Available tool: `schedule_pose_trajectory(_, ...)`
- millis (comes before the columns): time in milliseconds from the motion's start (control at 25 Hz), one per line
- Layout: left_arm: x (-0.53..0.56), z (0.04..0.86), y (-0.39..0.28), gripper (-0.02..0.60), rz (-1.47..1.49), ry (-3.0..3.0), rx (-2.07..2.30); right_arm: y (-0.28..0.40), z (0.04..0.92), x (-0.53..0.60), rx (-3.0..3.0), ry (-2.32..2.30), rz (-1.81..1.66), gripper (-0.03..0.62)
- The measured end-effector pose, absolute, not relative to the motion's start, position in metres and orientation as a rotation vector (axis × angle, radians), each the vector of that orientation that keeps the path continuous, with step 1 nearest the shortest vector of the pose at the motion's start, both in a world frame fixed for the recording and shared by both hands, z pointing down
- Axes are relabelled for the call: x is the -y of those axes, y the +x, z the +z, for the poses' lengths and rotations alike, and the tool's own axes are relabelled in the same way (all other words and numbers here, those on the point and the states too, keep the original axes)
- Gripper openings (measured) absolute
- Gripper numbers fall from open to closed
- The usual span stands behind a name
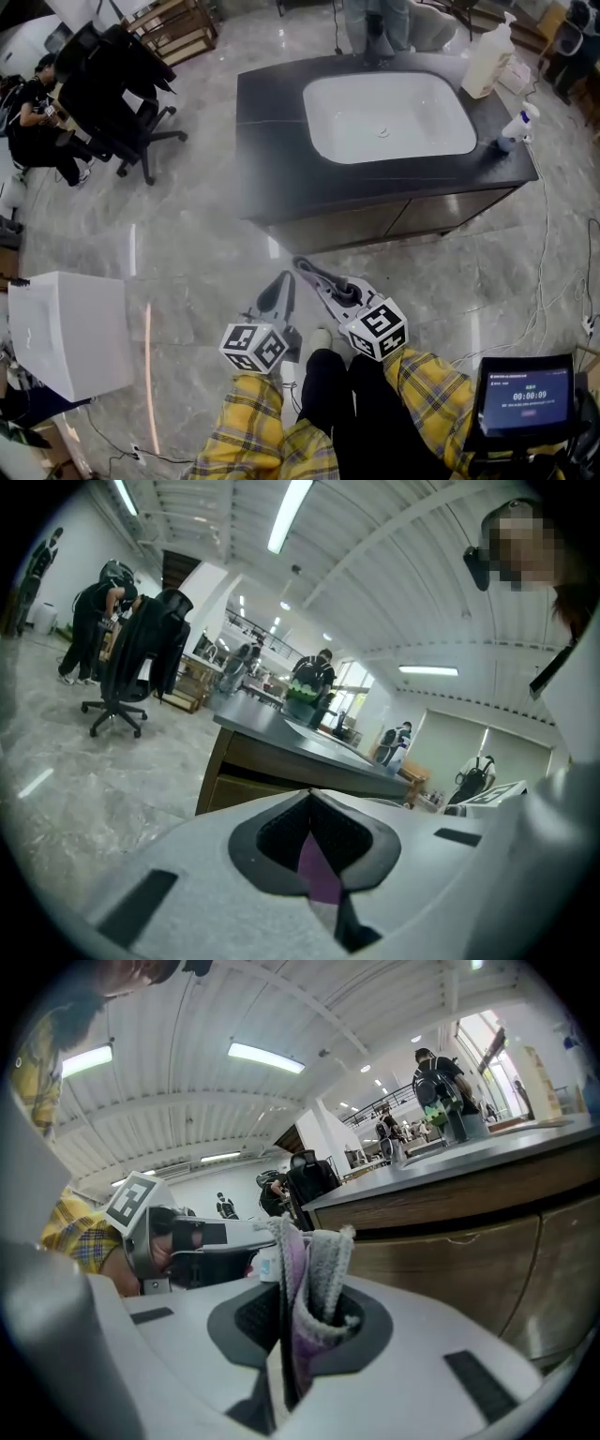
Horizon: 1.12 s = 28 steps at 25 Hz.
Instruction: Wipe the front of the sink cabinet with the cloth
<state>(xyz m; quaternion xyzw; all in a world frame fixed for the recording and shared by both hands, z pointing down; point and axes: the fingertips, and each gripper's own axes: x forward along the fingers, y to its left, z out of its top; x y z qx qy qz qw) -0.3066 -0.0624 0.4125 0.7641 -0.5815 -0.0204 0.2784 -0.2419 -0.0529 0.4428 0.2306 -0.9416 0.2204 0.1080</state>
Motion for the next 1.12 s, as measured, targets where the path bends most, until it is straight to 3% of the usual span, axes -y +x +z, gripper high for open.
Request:
schedule_pose_trajectory(400, 0.083, 0.439, -0.359, 0.006, -0.018, 2.104, 1.521, -0.287, 0.467, 0.072, 2.736, 0.810, 0.617, 0.043)
schedule_pose_trajectory(1120, 0.122, 0.468, -0.390, 0.006, -0.024, 2.151, 1.498, -0.334, 0.509, 0.116, 2.690, 0.859, 0.506, 0.043)
